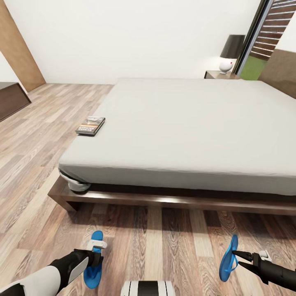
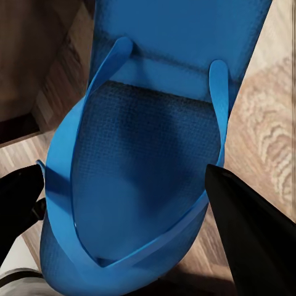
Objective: In the bedroom, move the book from the bed onto either nightstand, and place the two sandals side by side next to the bed.
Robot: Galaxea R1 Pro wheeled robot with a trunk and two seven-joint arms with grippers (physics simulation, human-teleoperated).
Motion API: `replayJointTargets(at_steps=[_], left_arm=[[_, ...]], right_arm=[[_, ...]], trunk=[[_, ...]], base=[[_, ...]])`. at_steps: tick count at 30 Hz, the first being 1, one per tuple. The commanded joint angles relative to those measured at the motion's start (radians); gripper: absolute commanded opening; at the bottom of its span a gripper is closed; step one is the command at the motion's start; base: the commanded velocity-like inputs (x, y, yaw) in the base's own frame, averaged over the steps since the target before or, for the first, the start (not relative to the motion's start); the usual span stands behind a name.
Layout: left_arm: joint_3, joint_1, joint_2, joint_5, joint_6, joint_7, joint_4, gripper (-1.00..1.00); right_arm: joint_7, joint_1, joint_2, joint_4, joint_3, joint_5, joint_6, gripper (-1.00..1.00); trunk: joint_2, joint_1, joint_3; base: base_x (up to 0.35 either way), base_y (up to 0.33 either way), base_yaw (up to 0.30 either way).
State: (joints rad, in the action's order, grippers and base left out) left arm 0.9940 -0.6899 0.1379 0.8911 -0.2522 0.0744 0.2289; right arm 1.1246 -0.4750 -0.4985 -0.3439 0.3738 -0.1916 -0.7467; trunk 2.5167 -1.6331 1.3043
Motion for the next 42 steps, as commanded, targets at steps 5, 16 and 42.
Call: replayJointTargets(at_steps=[5, 16, 42], left_arm=[[0.006, 0.0, -0.005, 0.009, -0.004, 0.009, 0.004, -1.0], [0.006, 0.0, -0.013, 0.009, -0.004, 0.01, 0.004, -1.0], [0.006, 0.0, -0.015, 0.009, 0.004, 0.01, 0.004, -1.0]], right_arm=[[0.001, -0.001, 0.0, 0.0, 0.003, -0.003, -0.006, -1.0], [0.001, -0.001, 0.0, 0.0, 0.003, -0.003, -0.006, -1.0], [0.003, -0.001, 0.0, -0.001, 0.003, -0.003, -0.006, -1.0]], trunk=[[0.002, -0.002, 0.02], [0.004, -0.007, 0.063], [0.007, -0.012, 0.109]], base=[[0.0, 0.0, 0.0], [0.0, 0.0, 0.0], [0.021, 0.005, 0.0]])
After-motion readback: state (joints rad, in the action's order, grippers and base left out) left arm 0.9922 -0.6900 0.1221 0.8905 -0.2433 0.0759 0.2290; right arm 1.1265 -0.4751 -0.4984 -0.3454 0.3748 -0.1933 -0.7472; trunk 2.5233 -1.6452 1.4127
